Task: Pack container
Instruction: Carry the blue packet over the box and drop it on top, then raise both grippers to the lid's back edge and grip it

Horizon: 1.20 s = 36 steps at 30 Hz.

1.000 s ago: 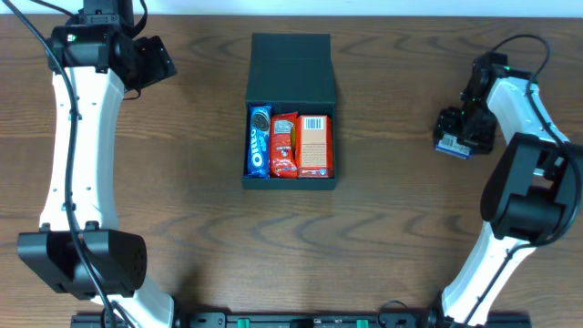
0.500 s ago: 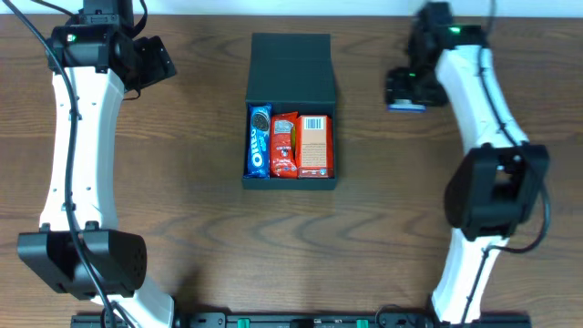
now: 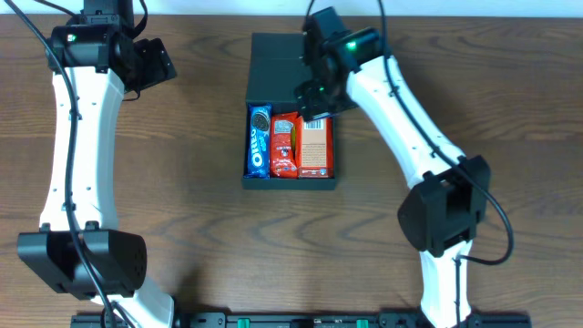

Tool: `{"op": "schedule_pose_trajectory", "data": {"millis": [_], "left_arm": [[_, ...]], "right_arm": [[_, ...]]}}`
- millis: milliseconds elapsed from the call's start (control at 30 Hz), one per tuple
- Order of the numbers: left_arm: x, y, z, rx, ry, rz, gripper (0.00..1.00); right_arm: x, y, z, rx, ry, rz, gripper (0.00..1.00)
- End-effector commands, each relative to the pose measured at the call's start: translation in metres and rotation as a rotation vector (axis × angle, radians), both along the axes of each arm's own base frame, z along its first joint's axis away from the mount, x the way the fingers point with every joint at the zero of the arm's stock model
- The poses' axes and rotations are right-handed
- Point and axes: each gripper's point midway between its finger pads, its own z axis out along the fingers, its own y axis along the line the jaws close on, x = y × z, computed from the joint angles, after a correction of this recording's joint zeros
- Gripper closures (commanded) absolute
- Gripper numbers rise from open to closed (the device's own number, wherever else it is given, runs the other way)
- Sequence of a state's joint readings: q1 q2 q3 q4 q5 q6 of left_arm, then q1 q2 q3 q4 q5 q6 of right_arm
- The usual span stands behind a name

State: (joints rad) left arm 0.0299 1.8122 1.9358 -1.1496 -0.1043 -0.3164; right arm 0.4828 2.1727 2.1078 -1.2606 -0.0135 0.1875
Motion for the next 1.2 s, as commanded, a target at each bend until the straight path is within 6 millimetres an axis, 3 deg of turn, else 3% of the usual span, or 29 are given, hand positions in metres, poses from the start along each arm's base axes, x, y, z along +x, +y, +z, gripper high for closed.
{"op": "schedule_pose_trajectory", "data": {"millis": [0, 333, 567, 767, 933, 1100, 1167], "left_arm": [[-0.002, 0.001, -0.006, 0.005, 0.024, -0.005, 0.05], [-0.01, 0.001, -0.01, 0.004, 0.062, -0.005, 0.05], [-0.013, 0.001, -0.011, 0.004, 0.073, -0.006, 0.05], [-0.013, 0.001, -0.01, 0.004, 0.072, -0.006, 0.05], [-0.013, 0.001, -0.01, 0.004, 0.072, -0.006, 0.05], [-0.013, 0.001, -0.01, 0.004, 0.072, -0.005, 0.05], [-0.012, 0.001, -0.01, 0.004, 0.071, -0.005, 0.05]], "right_arm": [[-0.001, 0.018, 0.003, 0.032, -0.011, -0.042, 0.29], [-0.005, 0.054, -0.027, 0.071, 0.025, -0.109, 0.32], [-0.001, 0.06, -0.049, 0.059, 0.041, -0.163, 0.35], [0.004, 0.053, -0.053, 0.024, 0.018, -0.212, 0.36], [0.006, 0.055, -0.053, 0.03, 0.012, -0.209, 0.26], [0.005, 0.057, -0.052, 0.035, 0.014, -0.205, 0.01], [0.005, 0.058, -0.047, 0.056, 0.016, -0.204, 0.01]]}}
